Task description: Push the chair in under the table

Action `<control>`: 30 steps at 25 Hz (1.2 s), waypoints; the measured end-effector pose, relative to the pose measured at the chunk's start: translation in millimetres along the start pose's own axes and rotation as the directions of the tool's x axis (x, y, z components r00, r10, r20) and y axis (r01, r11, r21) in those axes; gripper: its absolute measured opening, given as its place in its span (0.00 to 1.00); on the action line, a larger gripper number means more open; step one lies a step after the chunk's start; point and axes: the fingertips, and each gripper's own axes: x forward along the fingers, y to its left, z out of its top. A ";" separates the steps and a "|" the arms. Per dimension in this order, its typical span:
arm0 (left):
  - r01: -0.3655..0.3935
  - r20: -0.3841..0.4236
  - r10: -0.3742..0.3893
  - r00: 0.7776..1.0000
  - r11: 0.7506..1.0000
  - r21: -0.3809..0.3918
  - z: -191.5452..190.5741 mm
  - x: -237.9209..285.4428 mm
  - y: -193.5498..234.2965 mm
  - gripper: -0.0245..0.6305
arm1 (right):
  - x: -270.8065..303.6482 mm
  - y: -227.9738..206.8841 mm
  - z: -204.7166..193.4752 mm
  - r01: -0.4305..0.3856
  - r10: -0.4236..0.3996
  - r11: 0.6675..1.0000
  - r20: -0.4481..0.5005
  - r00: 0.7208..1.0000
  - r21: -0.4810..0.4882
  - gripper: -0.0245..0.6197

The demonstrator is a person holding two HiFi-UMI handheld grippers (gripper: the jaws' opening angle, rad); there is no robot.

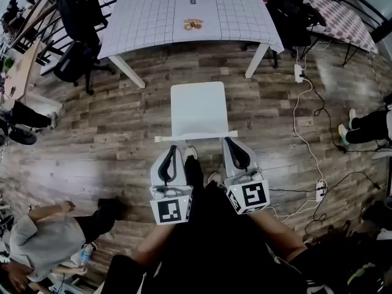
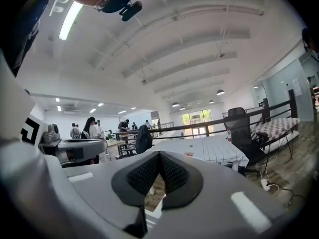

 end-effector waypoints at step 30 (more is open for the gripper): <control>0.203 -0.152 -0.221 0.963 0.971 -0.122 -49.0 141.2 74.9 0.05 | 164.7 -8.1 -19.2 0.012 -0.017 1.000 -0.213 0.977 -0.025 0.04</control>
